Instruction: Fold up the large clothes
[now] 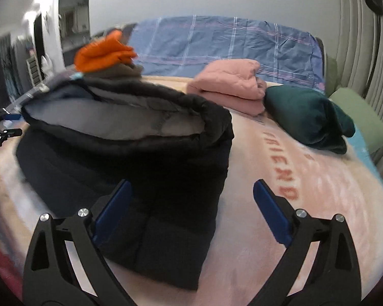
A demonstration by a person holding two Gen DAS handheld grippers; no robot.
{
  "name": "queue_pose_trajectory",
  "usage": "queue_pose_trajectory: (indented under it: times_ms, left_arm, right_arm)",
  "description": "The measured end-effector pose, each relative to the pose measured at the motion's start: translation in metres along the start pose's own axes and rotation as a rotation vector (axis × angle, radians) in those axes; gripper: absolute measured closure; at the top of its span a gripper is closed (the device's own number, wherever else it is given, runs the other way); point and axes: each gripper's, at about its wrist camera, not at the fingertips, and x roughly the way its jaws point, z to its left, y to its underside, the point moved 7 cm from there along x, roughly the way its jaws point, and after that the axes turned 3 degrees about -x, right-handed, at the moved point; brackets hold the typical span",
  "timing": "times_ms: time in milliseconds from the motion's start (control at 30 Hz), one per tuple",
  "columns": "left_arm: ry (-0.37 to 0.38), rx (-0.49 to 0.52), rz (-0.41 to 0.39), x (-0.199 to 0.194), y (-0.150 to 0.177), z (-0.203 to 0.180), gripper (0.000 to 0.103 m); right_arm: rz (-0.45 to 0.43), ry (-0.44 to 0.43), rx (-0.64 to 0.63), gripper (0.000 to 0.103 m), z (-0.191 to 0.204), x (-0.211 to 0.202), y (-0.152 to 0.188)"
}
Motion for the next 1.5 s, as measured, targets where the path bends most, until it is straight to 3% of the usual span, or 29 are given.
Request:
queue_pose_trajectory:
  times_ms: [67, 133, 300, 467, 533, 600, 633, 667, 767, 833, 933, 1000, 1133, 1200, 1300, 1400, 1500]
  left_arm:
    - [-0.102, 0.040, -0.009, 0.019, -0.013, 0.002, 0.017]
    - [-0.091, -0.026, -0.058, 0.022, -0.034, 0.013, 0.017]
    - [0.023, -0.352, -0.149, 0.022, -0.079, 0.074, 0.017]
    - [0.190, -0.500, -0.063, 0.057, -0.077, 0.094, 0.017]
    - [0.252, -0.527, -0.020, 0.071, -0.073, 0.091, 0.019]
    - [0.311, -0.532, -0.009, 0.079, -0.073, 0.081, 0.056]
    - [0.335, -0.525, 0.006, 0.083, -0.074, 0.074, 0.082]
    - [0.340, -0.519, 0.015, 0.086, -0.074, 0.071, 0.092]
    - [0.302, -0.477, -0.015, 0.080, -0.071, 0.062, 0.103]
    - [0.258, -0.470, -0.070, 0.064, -0.070, 0.065, 0.103]
    - [0.220, -0.454, -0.153, 0.036, -0.077, 0.074, 0.103]
    - [0.155, -0.413, -0.171, 0.031, -0.078, 0.079, 0.103]
    - [0.107, -0.387, -0.018, 0.085, -0.065, 0.068, 0.103]
    - [0.081, -0.370, 0.021, 0.103, -0.056, 0.061, 0.103]
    - [0.086, -0.392, 0.006, 0.098, -0.053, 0.064, 0.102]
    - [0.050, -0.405, -0.039, 0.073, -0.057, 0.072, 0.090]
    - [0.035, -0.385, -0.146, 0.033, -0.075, 0.065, 0.069]
  right_arm:
    - [-0.017, 0.016, 0.020, 0.005, -0.003, 0.013, -0.012]
    - [-0.049, 0.014, 0.066, 0.005, -0.012, 0.019, -0.026]
    - [-0.145, -0.041, 0.289, 0.005, -0.055, 0.024, -0.063]
    - [-0.070, -0.143, 0.414, 0.008, -0.071, 0.057, -0.063]
    - [-0.049, -0.193, 0.442, 0.029, -0.070, 0.068, -0.061]
    - [-0.022, -0.245, 0.485, 0.048, -0.071, 0.080, -0.060]
    - [-0.010, -0.266, 0.509, 0.056, -0.073, 0.086, -0.060]
    - [0.000, -0.277, 0.523, 0.058, -0.071, 0.087, -0.060]
    - [0.005, -0.288, 0.525, 0.079, -0.070, 0.088, -0.060]
    - [-0.024, -0.294, 0.530, 0.089, -0.070, 0.080, -0.063]
    - [-0.097, -0.320, 0.533, 0.090, -0.069, 0.062, -0.073]
    - [-0.067, -0.255, 0.507, 0.090, -0.068, 0.068, -0.074]
    - [0.112, -0.109, 0.534, 0.088, -0.071, 0.113, -0.042]
    - [0.112, -0.073, 0.548, 0.082, -0.071, 0.114, -0.032]
    - [0.071, 0.009, 0.516, 0.067, -0.074, 0.093, -0.036]
    - [0.000, 0.094, 0.424, 0.056, -0.070, 0.059, -0.051]
    - [-0.078, 0.080, 0.358, 0.051, -0.048, 0.033, -0.070]
